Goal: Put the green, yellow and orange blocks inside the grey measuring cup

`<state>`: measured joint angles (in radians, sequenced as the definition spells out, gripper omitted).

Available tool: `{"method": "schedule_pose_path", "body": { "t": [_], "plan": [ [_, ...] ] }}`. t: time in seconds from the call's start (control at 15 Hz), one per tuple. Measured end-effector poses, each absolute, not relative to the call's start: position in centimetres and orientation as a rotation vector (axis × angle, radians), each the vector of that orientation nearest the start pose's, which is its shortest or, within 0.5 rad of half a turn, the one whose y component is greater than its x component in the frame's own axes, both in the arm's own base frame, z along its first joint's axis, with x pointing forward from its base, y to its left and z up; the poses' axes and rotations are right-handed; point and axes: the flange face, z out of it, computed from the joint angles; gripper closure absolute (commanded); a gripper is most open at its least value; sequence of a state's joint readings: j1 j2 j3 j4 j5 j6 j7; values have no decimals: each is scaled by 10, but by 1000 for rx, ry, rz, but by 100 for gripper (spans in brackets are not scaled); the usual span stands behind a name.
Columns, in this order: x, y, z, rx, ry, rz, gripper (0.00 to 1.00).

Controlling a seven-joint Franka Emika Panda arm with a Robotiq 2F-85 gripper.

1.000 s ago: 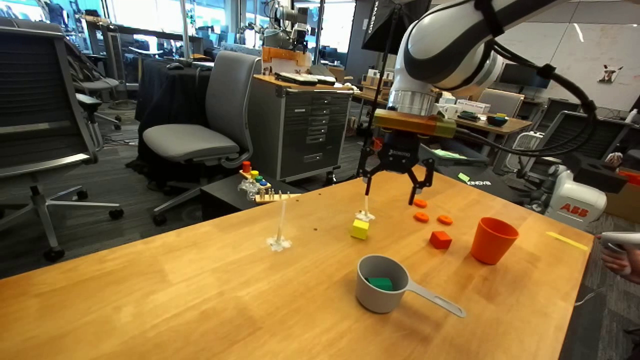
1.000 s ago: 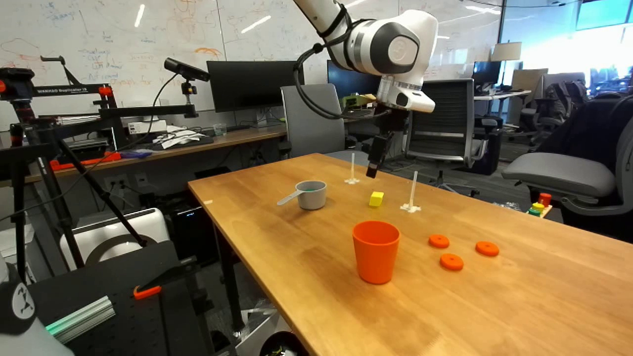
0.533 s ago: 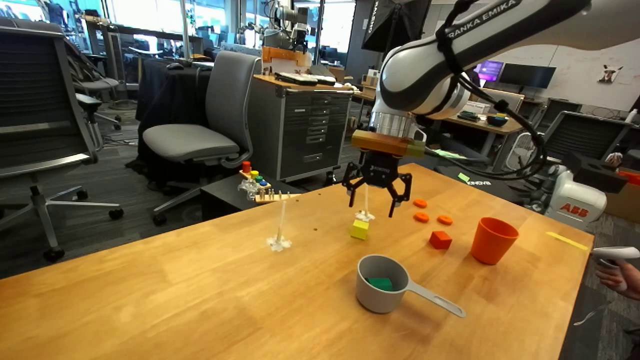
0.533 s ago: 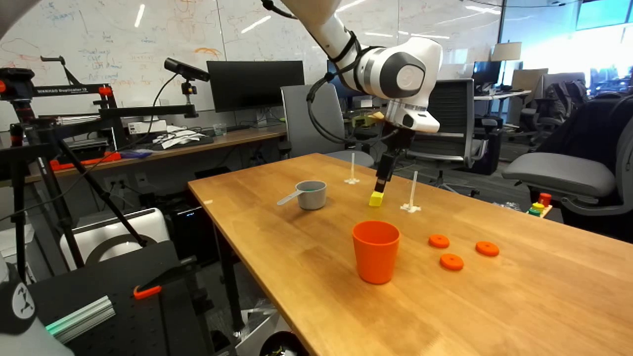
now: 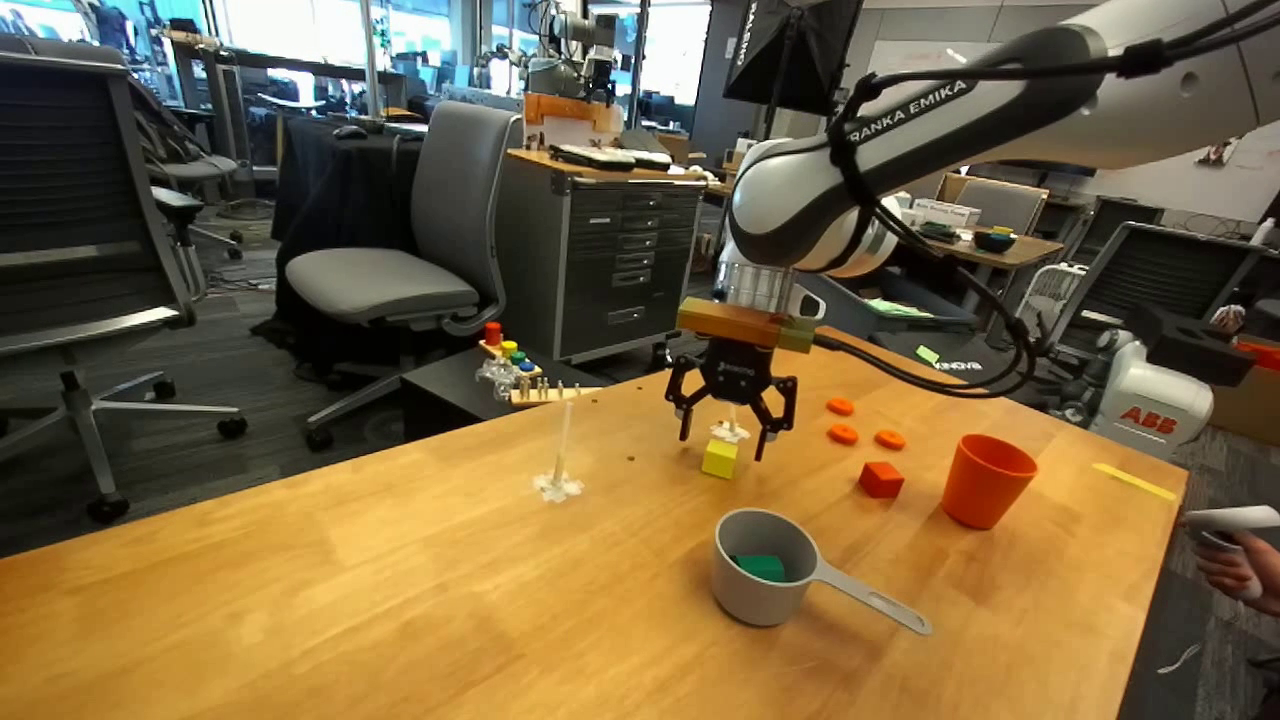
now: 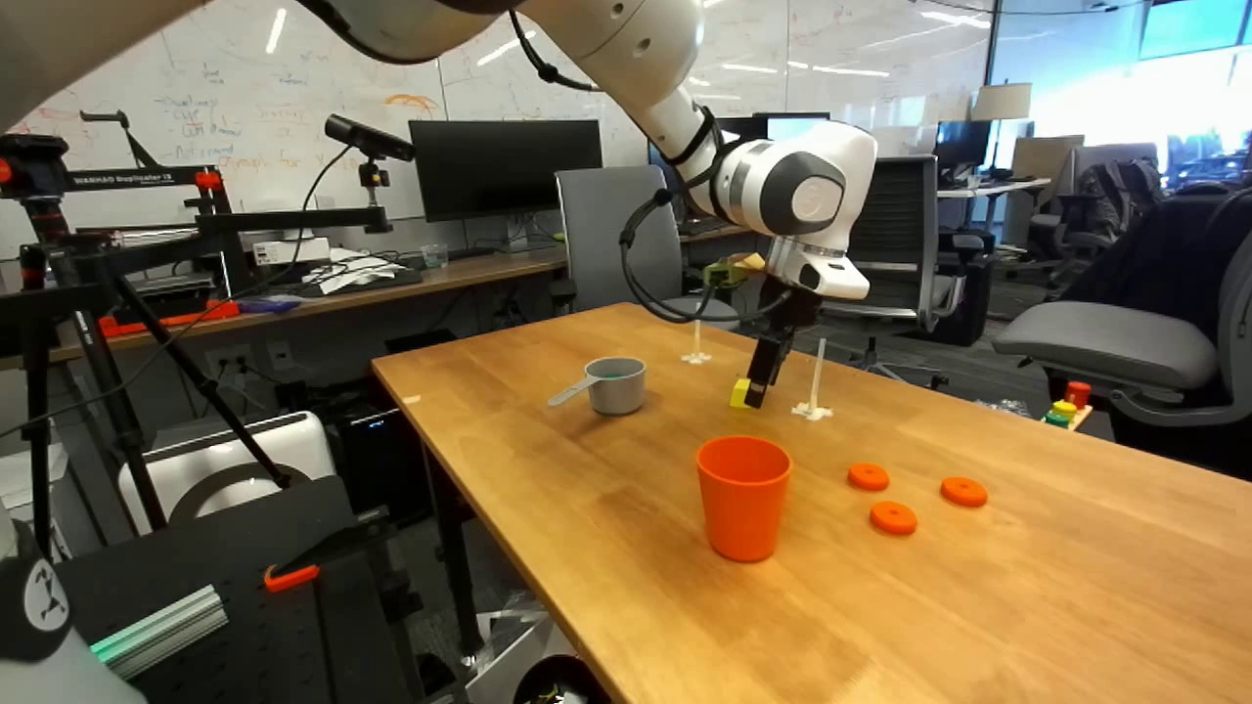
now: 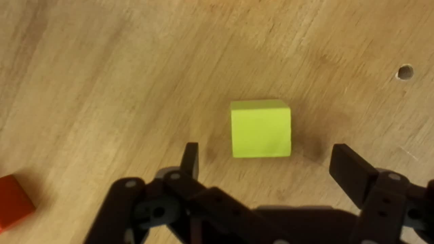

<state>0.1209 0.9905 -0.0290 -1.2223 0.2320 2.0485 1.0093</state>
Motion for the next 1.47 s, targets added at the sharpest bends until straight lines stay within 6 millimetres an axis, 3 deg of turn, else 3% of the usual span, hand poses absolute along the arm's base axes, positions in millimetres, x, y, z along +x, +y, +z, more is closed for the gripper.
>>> {"method": "schedule_pose_path", "body": {
  "t": [0.2,0.33,0.87,1.2,1.47],
  "plan": [
    [734,92,146,-2664,1500,377,0],
    [736,98,143,-2663,1491,389,26],
    [740,115,152,-2613,1463,445,86],
    [733,146,161,-2531,1395,540,86],
    [711,178,170,-2531,1283,665,86]
  ]
}}
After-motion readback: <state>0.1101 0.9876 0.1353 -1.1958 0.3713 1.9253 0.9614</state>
